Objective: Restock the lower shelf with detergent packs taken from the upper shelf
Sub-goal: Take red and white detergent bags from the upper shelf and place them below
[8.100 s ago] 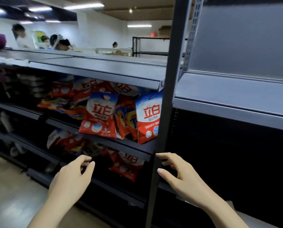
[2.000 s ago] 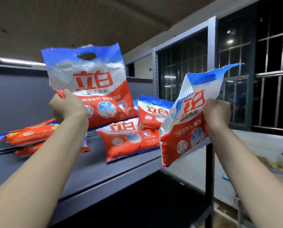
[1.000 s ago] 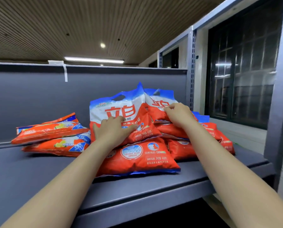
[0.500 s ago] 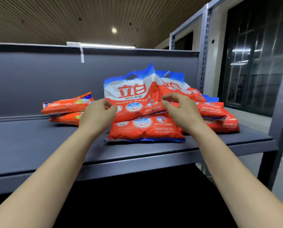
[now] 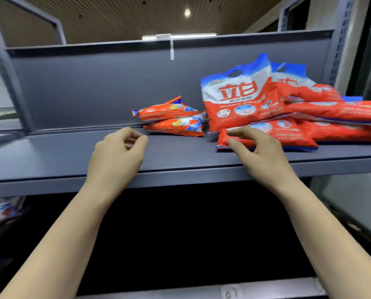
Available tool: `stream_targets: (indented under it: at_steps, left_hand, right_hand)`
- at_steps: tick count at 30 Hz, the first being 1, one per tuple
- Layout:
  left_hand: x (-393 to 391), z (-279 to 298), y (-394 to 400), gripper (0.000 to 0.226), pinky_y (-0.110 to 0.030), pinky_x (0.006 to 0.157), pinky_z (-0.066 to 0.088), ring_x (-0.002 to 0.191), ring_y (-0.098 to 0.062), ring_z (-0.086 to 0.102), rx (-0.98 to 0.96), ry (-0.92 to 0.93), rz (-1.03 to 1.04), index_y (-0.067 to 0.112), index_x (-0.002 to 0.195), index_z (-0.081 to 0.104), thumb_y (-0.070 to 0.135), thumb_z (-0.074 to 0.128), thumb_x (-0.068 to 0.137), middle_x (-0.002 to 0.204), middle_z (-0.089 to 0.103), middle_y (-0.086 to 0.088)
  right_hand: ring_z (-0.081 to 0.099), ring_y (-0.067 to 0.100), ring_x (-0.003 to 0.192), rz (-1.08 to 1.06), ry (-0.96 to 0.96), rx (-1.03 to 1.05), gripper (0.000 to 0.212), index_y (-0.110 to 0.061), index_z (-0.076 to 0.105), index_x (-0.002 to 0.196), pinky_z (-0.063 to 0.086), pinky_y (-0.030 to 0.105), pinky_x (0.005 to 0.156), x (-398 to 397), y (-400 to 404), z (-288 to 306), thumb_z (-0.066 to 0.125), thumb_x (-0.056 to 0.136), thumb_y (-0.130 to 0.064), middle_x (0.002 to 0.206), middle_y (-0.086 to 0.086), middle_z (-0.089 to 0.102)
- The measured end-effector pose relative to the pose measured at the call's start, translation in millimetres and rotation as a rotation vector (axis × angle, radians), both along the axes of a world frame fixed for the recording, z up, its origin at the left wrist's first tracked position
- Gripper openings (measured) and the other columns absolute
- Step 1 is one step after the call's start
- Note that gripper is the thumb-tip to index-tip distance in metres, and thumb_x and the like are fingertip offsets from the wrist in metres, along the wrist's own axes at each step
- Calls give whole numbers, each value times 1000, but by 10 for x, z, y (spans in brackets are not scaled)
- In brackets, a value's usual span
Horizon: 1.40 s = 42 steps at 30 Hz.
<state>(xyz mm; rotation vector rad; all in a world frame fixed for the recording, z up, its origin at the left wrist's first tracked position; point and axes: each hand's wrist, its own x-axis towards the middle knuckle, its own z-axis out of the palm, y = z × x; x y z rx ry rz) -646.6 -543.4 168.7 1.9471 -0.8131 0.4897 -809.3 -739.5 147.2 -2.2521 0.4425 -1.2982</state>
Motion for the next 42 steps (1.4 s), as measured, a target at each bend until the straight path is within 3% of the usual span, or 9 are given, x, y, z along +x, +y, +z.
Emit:
stream_targets:
  at_steps: [4, 6, 9, 14, 18, 23, 30, 38, 42]
  left_hand:
    - [71, -241, 690, 14, -19, 66, 41, 73, 10, 58, -30, 13, 6, 30, 75, 62, 32, 58, 88, 72, 63, 24]
    - [142, -374, 1041, 12, -23, 70, 42, 78, 9, 59, -18, 5, 39, 31, 77, 63, 33, 59, 88, 75, 64, 24]
    - [266, -575, 1511, 9, -27, 72, 44, 81, 5, 62, 37, -9, 76, 34, 80, 64, 36, 59, 88, 78, 67, 23]
    - [494, -895, 2299, 6, -33, 74, 49, 77, 0, 62, 156, 43, 168, 42, 83, 61, 39, 57, 87, 82, 66, 23]
    - [641, -1092, 2877, 7, -25, 63, 42, 71, 6, 57, 244, 121, 258, 44, 84, 58, 46, 52, 86, 77, 63, 26]
    - [791, -1274, 3499, 12, -30, 69, 38, 72, 6, 53, 369, 231, 341, 40, 85, 58, 49, 51, 89, 76, 62, 22]
    - [1072, -1423, 4181, 22, -30, 76, 46, 91, -10, 59, 515, 429, 406, 41, 94, 57, 58, 43, 89, 87, 64, 22]
    - [1569, -1508, 4792, 26, -32, 83, 45, 92, -5, 58, 518, 458, 521, 42, 106, 54, 58, 41, 91, 91, 61, 23]
    - [1940, -1585, 5088, 28, -32, 87, 46, 83, 1, 57, 530, 456, 587, 41, 109, 55, 57, 40, 92, 91, 61, 20]
  right_hand:
    - [54, -4, 99, 85, -40, 4, 17, -29, 67, 103, 35, -1, 76, 106, 610, -205, 63, 89, -21, 103, -16, 65]
    - [53, -6, 102, 121, -35, 2, 17, -33, 66, 103, 34, 0, 81, 173, 905, -329, 63, 89, -22, 104, -22, 64]
    - [56, -3, 104, 166, 1, -15, 19, -28, 68, 105, 36, 6, 91, 282, 1284, -533, 64, 87, -21, 106, -18, 66]
    - [50, -8, 112, 278, 233, 0, 30, -35, 61, 116, 33, 4, 94, 617, 1854, -886, 61, 87, -33, 114, -28, 58]
    - [44, -13, 116, 360, 425, -41, 41, -43, 52, 126, 29, 0, 91, 941, 2287, -1133, 53, 85, -48, 116, -39, 48]
    - [39, -16, 120, 493, 583, -77, 48, -50, 40, 132, 33, 6, 79, 1372, 2795, -1336, 47, 85, -58, 127, -35, 44]
    - [39, -13, 120, 629, 714, -132, 49, -51, 35, 132, 36, 11, 88, 1963, 3402, -1361, 43, 85, -62, 130, -34, 43]
    - [40, -13, 118, 786, 720, -174, 51, -51, 36, 131, 36, 13, 91, 2877, 4052, -1440, 41, 82, -65, 128, -34, 44]
    - [40, -16, 115, 867, 732, -172, 54, -51, 36, 131, 36, 15, 94, 3392, 4407, -1531, 39, 80, -67, 129, -35, 43]
